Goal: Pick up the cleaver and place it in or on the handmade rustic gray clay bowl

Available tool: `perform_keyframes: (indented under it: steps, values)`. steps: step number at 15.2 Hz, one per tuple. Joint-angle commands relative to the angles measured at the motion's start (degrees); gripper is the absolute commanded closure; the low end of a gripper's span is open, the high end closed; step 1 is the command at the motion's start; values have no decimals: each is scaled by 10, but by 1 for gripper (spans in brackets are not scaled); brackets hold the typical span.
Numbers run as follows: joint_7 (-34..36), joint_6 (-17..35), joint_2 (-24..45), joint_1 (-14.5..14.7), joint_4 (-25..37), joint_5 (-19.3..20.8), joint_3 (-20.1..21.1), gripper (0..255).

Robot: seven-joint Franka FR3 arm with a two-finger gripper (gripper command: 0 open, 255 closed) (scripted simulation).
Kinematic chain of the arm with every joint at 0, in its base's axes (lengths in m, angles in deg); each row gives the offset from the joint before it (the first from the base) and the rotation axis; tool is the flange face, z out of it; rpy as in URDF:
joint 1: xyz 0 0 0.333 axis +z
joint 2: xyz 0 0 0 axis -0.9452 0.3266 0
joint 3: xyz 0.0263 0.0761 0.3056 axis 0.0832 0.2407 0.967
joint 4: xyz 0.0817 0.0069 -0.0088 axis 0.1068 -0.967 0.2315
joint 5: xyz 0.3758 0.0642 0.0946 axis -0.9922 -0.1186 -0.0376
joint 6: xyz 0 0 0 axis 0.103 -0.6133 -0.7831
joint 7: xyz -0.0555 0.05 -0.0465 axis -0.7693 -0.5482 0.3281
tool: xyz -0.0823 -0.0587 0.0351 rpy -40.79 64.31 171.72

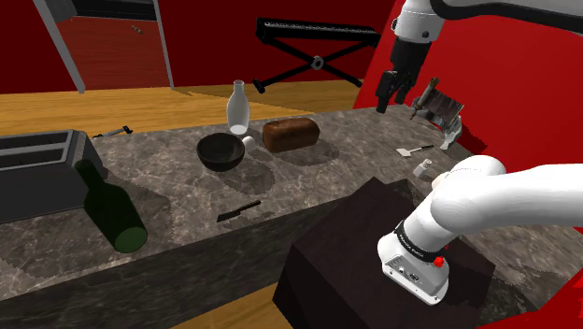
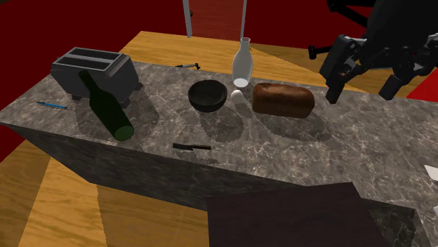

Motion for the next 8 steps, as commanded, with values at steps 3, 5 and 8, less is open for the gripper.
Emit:
perform_keyframes:
  steps: [3, 5, 8]
  values:
    - [-23, 43, 23, 15, -16, 1, -2, 0]
    - [-47, 86, 48, 29, -30, 2, -3, 0]
    - [-81, 150, 90, 51, -46, 2, -4, 0]
